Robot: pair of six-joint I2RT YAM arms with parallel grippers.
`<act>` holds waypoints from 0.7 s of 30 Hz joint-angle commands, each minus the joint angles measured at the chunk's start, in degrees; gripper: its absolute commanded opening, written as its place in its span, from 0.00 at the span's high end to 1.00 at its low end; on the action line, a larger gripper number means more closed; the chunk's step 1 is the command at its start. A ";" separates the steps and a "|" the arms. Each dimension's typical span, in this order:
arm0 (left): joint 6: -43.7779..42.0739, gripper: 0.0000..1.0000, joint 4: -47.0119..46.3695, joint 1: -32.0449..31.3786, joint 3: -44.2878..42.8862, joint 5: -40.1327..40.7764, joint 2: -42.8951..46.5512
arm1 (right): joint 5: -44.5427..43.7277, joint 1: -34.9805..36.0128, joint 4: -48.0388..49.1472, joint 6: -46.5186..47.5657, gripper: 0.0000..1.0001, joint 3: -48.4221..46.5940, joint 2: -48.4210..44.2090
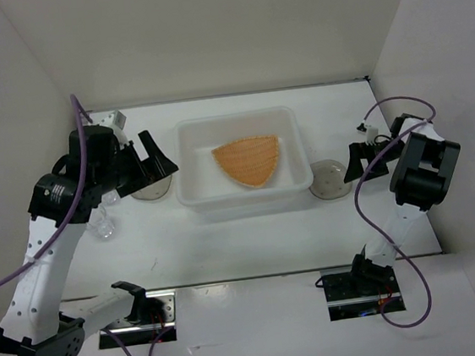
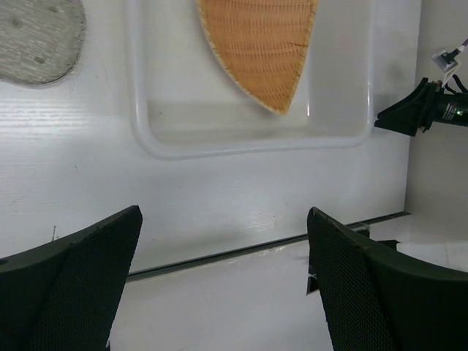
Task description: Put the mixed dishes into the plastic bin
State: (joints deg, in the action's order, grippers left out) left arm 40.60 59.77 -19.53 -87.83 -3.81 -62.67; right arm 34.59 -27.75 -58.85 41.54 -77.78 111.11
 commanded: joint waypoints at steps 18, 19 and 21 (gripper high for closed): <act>3.26 0.00 4.92 0.28 -3.31 3.81 2.91 | 4.87 0.76 4.80 -2.87 0.53 -1.50 8.69; 3.26 0.00 4.92 0.28 -2.79 3.81 2.91 | 4.87 0.76 5.32 -3.56 0.57 -1.50 8.69; 3.26 0.00 4.92 0.28 -2.78 3.81 2.91 | 4.35 0.76 5.85 -4.10 0.68 -1.50 9.21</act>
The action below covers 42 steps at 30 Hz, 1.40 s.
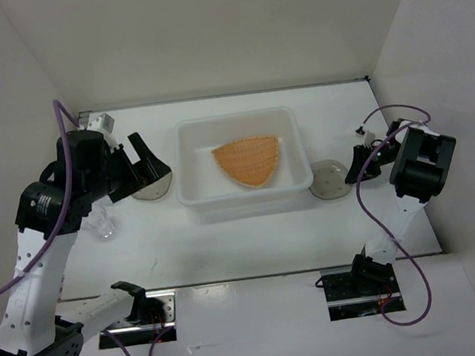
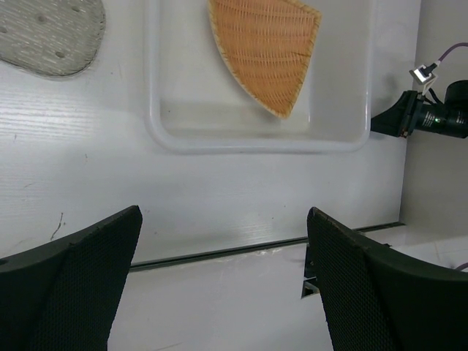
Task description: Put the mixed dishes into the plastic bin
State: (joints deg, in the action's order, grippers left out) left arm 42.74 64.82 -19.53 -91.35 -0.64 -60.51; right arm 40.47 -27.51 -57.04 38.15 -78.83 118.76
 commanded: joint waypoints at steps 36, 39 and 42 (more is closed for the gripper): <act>-1.62 0.00 0.48 0.28 2.49 7.76 2.67 | -1.09 34.44 -0.80 -18.38 1.00 -38.33 -6.71; 0.58 0.00 2.68 0.28 3.81 8.29 4.96 | -3.29 36.82 -0.27 -17.24 1.00 -39.64 -2.41; 2.96 0.00 4.78 0.28 3.81 8.29 6.98 | -5.21 39.62 -0.27 -15.83 1.00 -40.18 1.89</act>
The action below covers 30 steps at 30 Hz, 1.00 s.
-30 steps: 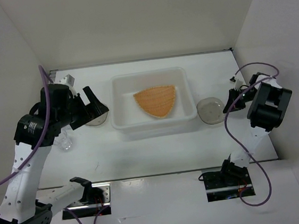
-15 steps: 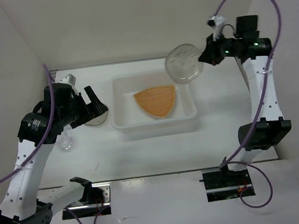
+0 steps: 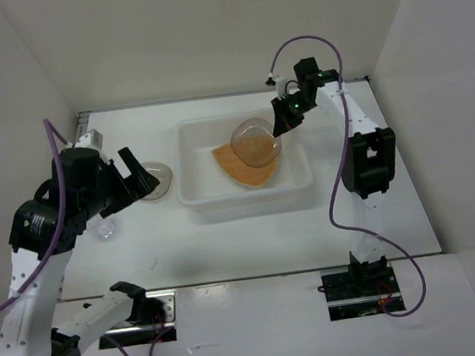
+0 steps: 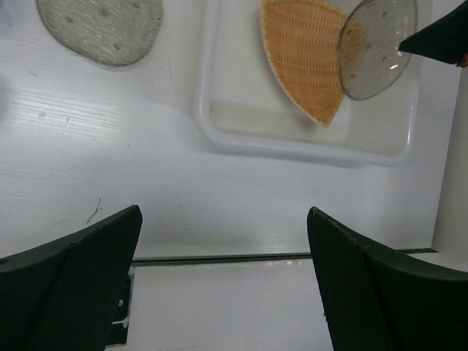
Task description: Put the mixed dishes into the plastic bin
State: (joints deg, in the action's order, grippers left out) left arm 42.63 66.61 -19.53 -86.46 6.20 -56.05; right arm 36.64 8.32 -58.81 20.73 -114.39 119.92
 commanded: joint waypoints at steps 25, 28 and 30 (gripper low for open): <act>9.48 0.00 -7.23 0.28 19.55 -0.48 13.77 | -15.29 7.24 10.20 -1.57 0.06 -3.22 -3.44; 13.95 0.00 -17.95 0.28 29.56 1.53 17.98 | -15.81 6.37 14.41 -3.67 0.02 6.25 -15.38; 20.10 0.00 -25.52 0.81 38.32 4.07 21.40 | -15.81 4.87 18.71 -4.21 0.02 17.02 -26.07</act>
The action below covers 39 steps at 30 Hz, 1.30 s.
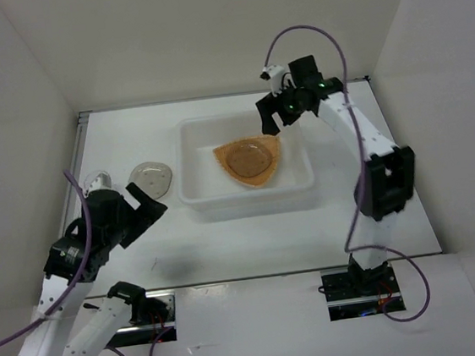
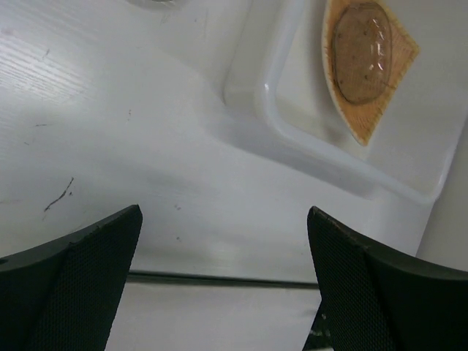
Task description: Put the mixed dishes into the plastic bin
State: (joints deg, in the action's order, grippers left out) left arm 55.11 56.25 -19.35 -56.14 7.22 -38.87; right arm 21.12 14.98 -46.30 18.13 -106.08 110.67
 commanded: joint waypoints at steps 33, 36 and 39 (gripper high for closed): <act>27.59 0.00 -57.04 19.53 22.74 1.57 -40.31 | -33.17 -14.28 19.31 -8.12 0.02 55.72 -72.61; 28.29 0.00 -60.36 19.53 22.21 0.95 -43.12 | -32.12 -14.28 20.46 -7.59 0.02 57.13 -74.63; 28.91 0.08 -62.04 19.53 22.21 0.42 -45.32 | -32.11 -14.28 21.17 -6.89 0.02 58.18 -77.00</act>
State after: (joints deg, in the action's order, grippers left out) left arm 83.15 -3.92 -0.12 -33.67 7.97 -81.60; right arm -10.39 0.25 -30.28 10.09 -48.29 36.36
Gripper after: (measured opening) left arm 0.938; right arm 0.983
